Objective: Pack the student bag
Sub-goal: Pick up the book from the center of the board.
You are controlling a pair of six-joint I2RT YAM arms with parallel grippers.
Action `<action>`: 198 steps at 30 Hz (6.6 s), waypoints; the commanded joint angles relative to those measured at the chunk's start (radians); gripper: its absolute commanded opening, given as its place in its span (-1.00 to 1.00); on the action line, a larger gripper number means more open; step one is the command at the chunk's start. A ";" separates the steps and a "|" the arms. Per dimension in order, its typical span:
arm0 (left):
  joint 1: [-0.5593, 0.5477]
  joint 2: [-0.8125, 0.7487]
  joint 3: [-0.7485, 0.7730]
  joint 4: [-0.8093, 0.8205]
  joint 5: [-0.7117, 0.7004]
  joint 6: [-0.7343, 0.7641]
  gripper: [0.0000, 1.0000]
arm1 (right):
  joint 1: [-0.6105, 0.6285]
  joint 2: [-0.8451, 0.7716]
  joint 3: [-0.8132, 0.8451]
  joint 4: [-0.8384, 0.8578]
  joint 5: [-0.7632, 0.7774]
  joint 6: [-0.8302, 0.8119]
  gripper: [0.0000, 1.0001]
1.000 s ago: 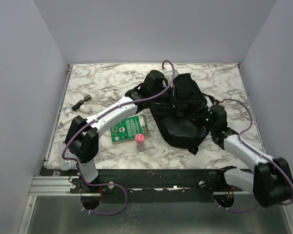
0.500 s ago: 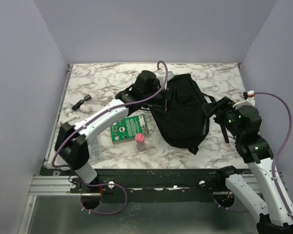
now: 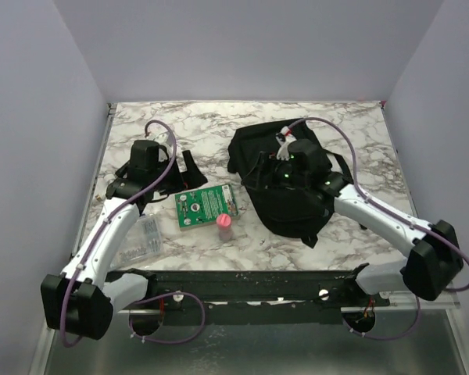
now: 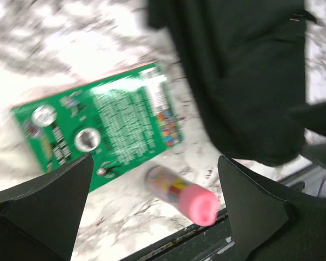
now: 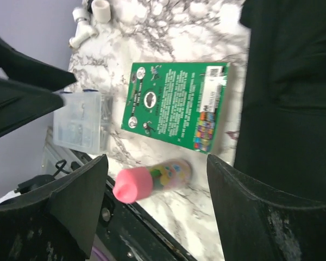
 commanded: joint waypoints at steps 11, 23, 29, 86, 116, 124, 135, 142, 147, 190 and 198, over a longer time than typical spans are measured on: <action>0.150 0.150 -0.232 0.067 -0.202 -0.298 0.84 | 0.147 0.390 0.096 0.135 0.113 0.100 0.49; 0.150 0.234 -0.362 0.240 -0.145 -0.385 0.81 | 0.150 0.523 0.055 0.183 0.136 0.073 0.42; 0.147 0.210 -0.393 0.262 -0.127 -0.387 0.51 | 0.150 0.586 0.059 0.185 0.108 0.078 0.39; 0.147 -0.020 -0.161 0.163 0.236 -0.108 -1.00 | 0.128 0.405 0.051 0.136 0.041 -0.056 0.31; 0.146 -0.189 0.221 -0.025 0.612 -0.093 -1.00 | -0.120 0.046 -0.152 0.876 -0.868 0.171 0.87; 0.147 -0.221 0.201 0.072 0.620 -0.196 -1.00 | -0.120 0.093 -0.322 1.607 -0.798 0.743 0.47; 0.147 -0.225 0.182 0.045 0.585 -0.182 -0.64 | -0.120 0.108 -0.355 1.639 -0.693 0.840 -0.45; 0.147 -0.229 0.236 -0.222 0.326 0.039 0.24 | -0.168 -0.074 -0.270 0.891 -0.544 0.515 -0.99; 0.147 -0.282 0.233 -0.254 0.238 0.088 0.56 | -0.206 -0.130 -0.258 0.727 -0.523 0.452 -0.99; -0.009 -0.278 0.001 0.550 0.523 -0.454 -1.00 | -0.178 -0.165 -0.434 1.406 -0.735 0.877 0.13; -0.018 -0.192 0.002 0.605 0.569 -0.532 -1.00 | -0.166 -0.130 -0.468 1.571 -0.680 0.966 0.12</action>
